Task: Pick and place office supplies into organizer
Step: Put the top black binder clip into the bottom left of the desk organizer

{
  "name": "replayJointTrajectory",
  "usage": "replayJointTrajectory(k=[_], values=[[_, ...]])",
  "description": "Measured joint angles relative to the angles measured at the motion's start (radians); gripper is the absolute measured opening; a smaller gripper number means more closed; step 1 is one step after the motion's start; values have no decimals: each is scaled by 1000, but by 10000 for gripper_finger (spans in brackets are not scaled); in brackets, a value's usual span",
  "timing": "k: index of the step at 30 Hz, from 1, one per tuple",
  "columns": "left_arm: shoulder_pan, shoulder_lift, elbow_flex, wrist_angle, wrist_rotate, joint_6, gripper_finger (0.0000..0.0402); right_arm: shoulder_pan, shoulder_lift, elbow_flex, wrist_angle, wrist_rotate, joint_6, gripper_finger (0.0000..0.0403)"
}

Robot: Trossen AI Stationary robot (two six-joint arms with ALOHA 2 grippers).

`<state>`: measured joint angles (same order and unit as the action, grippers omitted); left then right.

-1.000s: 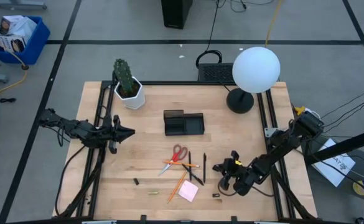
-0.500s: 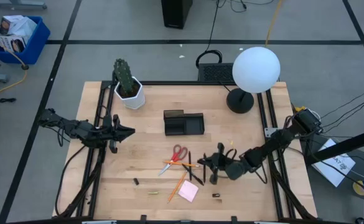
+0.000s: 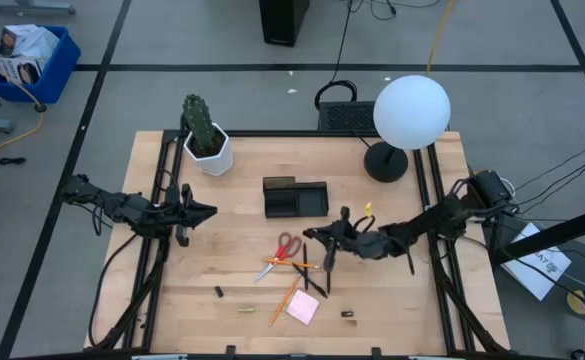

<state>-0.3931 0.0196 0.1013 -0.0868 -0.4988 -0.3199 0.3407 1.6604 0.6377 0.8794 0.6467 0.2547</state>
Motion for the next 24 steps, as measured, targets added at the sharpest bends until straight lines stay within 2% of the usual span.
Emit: replayJointTrajectory(k=[7,15,24], values=[[0,0,0,0,0,12,40,-79,0,54,6,-72,-78,5],[0,0,0,0,0,29,40,-142,2,153,-25,-76,-198,5],[0,0,0,0,0,47,40,-186,130,282,-138,-76,-220,5]])
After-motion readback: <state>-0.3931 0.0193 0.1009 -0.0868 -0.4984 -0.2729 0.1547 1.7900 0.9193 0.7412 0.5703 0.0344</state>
